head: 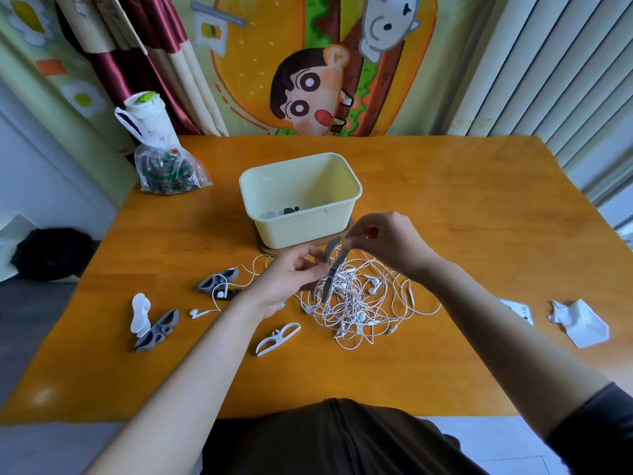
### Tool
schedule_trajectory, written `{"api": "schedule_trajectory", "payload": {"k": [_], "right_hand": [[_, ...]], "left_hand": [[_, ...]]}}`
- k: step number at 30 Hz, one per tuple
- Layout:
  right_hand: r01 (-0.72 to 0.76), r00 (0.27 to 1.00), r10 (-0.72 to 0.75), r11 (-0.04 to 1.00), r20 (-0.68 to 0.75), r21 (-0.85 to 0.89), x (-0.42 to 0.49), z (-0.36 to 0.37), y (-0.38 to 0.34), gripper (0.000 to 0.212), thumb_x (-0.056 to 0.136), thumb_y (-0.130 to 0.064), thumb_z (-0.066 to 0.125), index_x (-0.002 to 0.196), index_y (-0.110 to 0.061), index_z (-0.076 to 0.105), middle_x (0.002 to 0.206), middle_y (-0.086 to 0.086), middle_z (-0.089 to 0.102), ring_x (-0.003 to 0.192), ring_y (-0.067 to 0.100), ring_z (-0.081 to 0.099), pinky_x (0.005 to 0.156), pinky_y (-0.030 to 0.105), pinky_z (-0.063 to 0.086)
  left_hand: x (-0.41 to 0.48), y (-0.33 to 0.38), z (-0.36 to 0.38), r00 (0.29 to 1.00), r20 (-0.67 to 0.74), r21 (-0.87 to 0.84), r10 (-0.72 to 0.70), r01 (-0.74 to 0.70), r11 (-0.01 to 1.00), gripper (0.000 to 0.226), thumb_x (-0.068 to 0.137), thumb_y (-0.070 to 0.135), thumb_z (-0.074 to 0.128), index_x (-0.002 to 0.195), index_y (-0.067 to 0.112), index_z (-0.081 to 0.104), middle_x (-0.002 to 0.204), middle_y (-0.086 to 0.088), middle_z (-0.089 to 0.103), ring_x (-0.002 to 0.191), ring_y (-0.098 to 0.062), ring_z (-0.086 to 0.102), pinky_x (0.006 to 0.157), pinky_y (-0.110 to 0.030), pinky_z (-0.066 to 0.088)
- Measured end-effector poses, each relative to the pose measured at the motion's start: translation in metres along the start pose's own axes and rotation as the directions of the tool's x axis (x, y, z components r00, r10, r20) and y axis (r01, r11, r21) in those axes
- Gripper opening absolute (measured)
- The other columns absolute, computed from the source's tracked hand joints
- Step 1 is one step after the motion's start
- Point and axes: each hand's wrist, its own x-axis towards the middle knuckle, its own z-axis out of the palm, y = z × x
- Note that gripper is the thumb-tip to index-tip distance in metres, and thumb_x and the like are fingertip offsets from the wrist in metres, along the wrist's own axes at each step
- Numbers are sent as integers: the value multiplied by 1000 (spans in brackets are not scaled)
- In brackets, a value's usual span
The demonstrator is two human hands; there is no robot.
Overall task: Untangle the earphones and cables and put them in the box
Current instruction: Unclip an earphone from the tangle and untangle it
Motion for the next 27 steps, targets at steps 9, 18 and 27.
{"api": "schedule_trajectory", "payload": {"k": [9, 18, 27], "right_hand": [[-152, 988, 130, 928, 88, 341, -3, 7, 6, 12, 86, -20, 67, 74, -17, 65, 61, -9, 56, 49, -1, 43, 48, 11, 33], [-323, 940, 317, 705, 126, 632, -23, 55, -9, 20, 95, -19, 54, 81, -8, 63, 65, -3, 59, 51, 4, 45, 50, 15, 38], [-361, 929, 342, 738, 144, 570, -34, 69, -19, 21, 95, -24, 53, 84, -8, 63, 63, -5, 57, 51, 7, 46, 50, 18, 39]], "left_hand": [[-6, 12, -3, 989, 113, -386, 92, -42, 922, 28, 76, 13, 57, 104, 13, 56, 92, -7, 69, 85, -21, 66, 72, -32, 57], [5, 10, -3, 993, -112, -614, 25, -89, 784, 15, 92, 11, 50, 105, 15, 57, 99, -9, 69, 99, -28, 63, 83, -43, 55], [10, 6, -2, 975, -220, -590, -30, -109, 800, 12, 96, 14, 50, 101, 19, 59, 94, -4, 64, 87, -19, 61, 77, -38, 51]]}}
